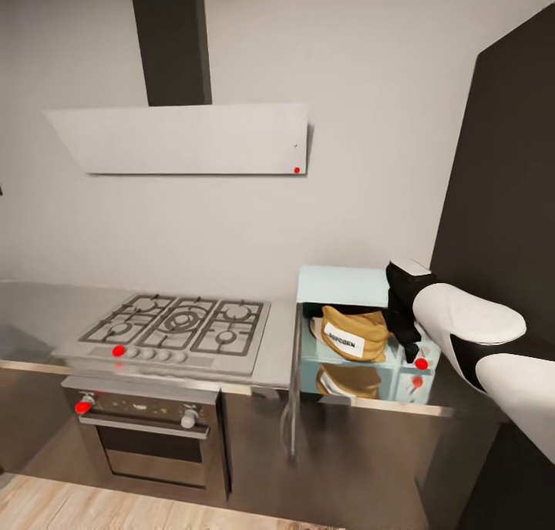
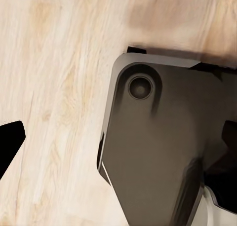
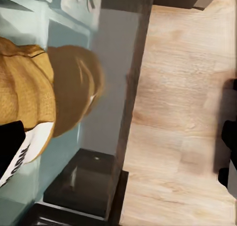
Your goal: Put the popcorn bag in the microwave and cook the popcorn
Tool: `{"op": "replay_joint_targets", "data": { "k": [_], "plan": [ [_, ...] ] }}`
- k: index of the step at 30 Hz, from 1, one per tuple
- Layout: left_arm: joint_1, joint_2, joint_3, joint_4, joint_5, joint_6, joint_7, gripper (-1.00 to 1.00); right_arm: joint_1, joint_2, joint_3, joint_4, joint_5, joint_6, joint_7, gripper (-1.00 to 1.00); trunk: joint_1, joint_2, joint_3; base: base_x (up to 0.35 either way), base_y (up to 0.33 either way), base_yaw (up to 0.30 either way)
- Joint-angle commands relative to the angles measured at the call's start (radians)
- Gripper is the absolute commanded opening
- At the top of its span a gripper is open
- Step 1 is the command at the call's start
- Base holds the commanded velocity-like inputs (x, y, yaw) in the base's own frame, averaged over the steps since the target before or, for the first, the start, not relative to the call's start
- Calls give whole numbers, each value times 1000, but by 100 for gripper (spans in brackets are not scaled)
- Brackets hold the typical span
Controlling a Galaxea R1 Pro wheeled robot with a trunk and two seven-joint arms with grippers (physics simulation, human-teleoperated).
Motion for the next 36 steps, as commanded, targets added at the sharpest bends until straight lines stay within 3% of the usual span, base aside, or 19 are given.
{"op": "replay_joint_targets", "data": {
  "k": [1,3,4,5,7,9,11,13,16,19,21,28,32,36],
  "plan": [
    [0,0,4,0,1,0,1,100,0,1,11,-1,-9,10,22,100,0,-1,1,-340,0,0],
    [0,0,4,0,1,0,1,100,0,2,47,0,-7,15,69,100,0,-1,3,-340,0,0],
    [0,0,4,0,1,0,1,100,0,2,106,1,-5,24,110,100,0,-1,3,-313,0,0],
    [0,0,4,0,1,0,1,100,0,3,192,8,-3,45,173,100,0,-1,3,-232,0,0],
    [0,0,4,0,1,0,1,100,0,3,301,32,-1,77,271,100,0,-1,3,-126,0,0],
    [0,0,5,0,1,0,1,100,1,2,433,92,16,105,419,100,0,-1,3,-38,0,0],
    [0,0,5,0,1,0,1,100,7,2,553,125,86,112,537,100,0,-1,3,-11,0,0],
    [0,0,5,0,1,0,1,100,37,2,623,137,167,114,641,100,0,-1,3,-4,0,0],
    [0,0,5,0,1,0,1,100,114,1,663,143,301,107,815,100,0,-1,3,-1,0,0],
    [0,0,5,0,1,0,1,100,198,-5,672,144,395,62,961,100,0,-1,3,0,0,0],
    [0,0,5,0,1,0,1,100,261,-39,675,145,436,-31,1072,100,0,-1,3,0,0,0],
    [0,0,5,0,1,0,1,100,380,-131,677,145,485,-209,1399,100,0,-1,3,0,0,0],
    [0,0,5,0,1,0,1,100,443,-140,679,145,487,-379,1468,100,0,-1,3,0,0,0],
    [0,0,5,0,1,0,1,100,496,-141,681,145,493,-483,1501,100,0,-1,3,0,0,0]
  ]
}}
